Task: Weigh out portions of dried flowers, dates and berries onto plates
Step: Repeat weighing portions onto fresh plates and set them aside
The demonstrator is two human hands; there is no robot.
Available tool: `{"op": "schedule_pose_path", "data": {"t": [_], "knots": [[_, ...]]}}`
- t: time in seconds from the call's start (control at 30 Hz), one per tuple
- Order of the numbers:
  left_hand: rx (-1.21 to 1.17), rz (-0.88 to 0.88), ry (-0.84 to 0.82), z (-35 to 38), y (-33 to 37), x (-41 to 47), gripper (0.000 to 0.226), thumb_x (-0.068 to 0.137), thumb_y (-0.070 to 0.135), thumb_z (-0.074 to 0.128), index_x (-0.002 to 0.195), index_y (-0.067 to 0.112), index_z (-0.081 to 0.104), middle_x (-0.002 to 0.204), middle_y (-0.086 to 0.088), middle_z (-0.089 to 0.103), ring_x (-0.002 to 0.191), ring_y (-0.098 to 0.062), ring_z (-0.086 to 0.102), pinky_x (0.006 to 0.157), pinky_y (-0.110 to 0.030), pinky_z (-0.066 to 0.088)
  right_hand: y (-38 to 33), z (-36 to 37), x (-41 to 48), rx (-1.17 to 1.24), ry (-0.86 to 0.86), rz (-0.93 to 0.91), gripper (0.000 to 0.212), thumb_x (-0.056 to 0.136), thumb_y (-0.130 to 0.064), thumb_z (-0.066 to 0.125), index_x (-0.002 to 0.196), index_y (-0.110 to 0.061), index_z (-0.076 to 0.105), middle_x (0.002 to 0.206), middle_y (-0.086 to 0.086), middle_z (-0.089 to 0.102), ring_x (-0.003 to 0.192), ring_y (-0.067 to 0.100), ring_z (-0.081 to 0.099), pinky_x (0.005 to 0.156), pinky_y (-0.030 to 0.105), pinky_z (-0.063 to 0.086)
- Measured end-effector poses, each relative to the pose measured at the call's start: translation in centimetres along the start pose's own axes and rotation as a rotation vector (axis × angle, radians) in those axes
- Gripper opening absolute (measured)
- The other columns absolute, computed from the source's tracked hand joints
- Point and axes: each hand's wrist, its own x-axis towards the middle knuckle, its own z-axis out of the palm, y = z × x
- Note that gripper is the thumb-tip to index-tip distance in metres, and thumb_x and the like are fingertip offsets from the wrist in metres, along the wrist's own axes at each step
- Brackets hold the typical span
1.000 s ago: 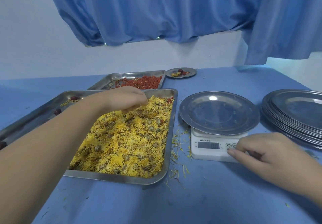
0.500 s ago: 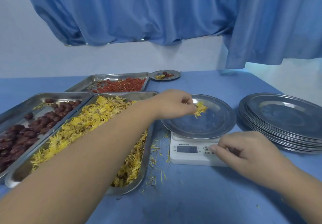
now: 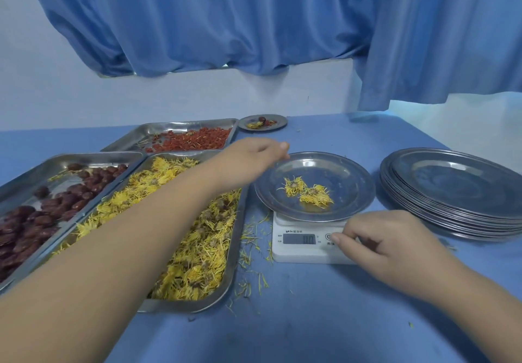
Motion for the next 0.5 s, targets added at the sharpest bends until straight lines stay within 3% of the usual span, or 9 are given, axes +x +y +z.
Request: {"op": "schedule_pose_path", "data": {"t": [0.13, 0.23, 0.4, 0.5], "knots": [[0.072, -0.027, 0.062, -2.1, -3.0, -2.4, 0.025, 0.096, 0.047, 0.049, 0.106, 0.035, 0.068, 0.103, 0.021, 0.066, 0.092, 0.009, 0.059, 0.074, -0.018, 0.042, -1.2, 0.3, 0.2, -0.022, 0.02, -0.053, 0.037, 0.086, -0.037, 0.057, 0.055, -0.018, 0.05, 0.048, -0.01, 0.036, 0.046, 0.011, 0.038, 0.043, 0.032, 0.043], [0.161, -0.068, 0.123, -4.3, -5.6, -4.5, 0.018, 0.095, 0.044, 0.05, 0.102, 0.039, 0.066, 0.093, 0.025, 0.064, 0.075, 0.013, 0.057, 0.065, -0.02, 0.04, -2.4, 0.6, 1.0, -0.015, 0.016, -0.112, 0.041, 0.089, -0.041, 0.049, 0.057, -0.017, 0.051, 0.05, -0.007, 0.04, 0.047, 0.013, 0.04, 0.044, 0.033, 0.043], [0.443, -0.239, 0.076, -10.7, -10.2, -6.7, 0.023, 0.098, 0.041, 0.049, 0.111, 0.031, 0.064, 0.109, 0.013, 0.064, 0.089, -0.003, 0.058, 0.077, -0.024, 0.042, -5.0, 2.1, 3.6, 0.075, 0.019, -0.084, 0.036, 0.088, -0.038, 0.052, 0.059, -0.018, 0.055, 0.051, -0.009, 0.041, 0.051, 0.01, 0.04, 0.048, 0.033, 0.043], [0.516, -0.414, 0.139, -14.7, -13.5, -7.8, 0.033, 0.098, 0.047, 0.045, 0.117, 0.027, 0.062, 0.123, 0.0, 0.06, 0.106, -0.021, 0.054, 0.095, -0.039, 0.039, -6.2, 3.4, 4.4, 0.073, 0.04, -0.104, 0.036, 0.089, -0.037, 0.05, 0.06, -0.017, 0.055, 0.051, -0.008, 0.044, 0.051, 0.01, 0.04, 0.048, 0.034, 0.044]]}}
